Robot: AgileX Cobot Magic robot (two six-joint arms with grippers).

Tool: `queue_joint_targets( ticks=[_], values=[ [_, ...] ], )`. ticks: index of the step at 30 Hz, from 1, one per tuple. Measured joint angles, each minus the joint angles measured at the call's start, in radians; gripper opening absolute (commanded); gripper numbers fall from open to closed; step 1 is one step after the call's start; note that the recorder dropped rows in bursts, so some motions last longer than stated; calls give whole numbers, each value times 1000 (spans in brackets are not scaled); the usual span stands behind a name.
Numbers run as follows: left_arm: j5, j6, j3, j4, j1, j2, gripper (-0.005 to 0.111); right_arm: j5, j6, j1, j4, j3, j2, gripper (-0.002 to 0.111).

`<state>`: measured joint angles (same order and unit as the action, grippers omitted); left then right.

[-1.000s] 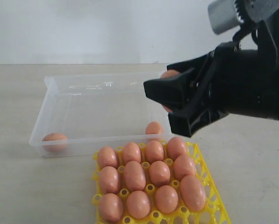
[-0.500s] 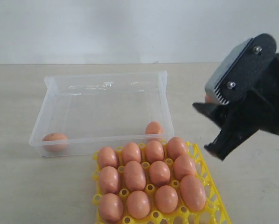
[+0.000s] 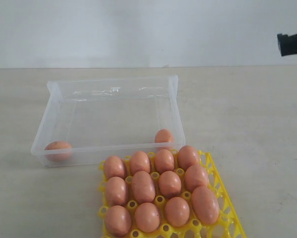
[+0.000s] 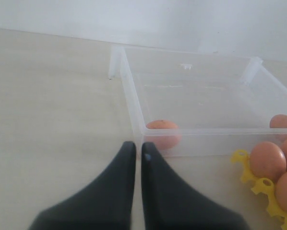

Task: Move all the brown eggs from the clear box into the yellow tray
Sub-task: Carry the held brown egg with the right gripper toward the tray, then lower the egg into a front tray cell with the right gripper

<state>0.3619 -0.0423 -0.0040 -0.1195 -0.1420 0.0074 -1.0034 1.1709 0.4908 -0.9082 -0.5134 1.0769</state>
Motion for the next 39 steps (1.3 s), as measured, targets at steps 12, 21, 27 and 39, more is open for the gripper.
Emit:
queue_joint_targets(
  ticks=[12, 21, 27, 39],
  values=[
    [0, 0, 0, 0, 0, 0, 4, 160, -1107, -1, 413, 0, 0, 0],
    [0, 0, 0, 0, 0, 0, 4, 325, -1776, -1, 1174, 0, 15, 0],
    [0, 0, 0, 0, 0, 0, 4, 282, -1895, -1, 1234, 0, 122, 0],
    [0, 0, 0, 0, 0, 0, 4, -38, -2377, -251, 1922, -58, 404, 0]
  ],
)
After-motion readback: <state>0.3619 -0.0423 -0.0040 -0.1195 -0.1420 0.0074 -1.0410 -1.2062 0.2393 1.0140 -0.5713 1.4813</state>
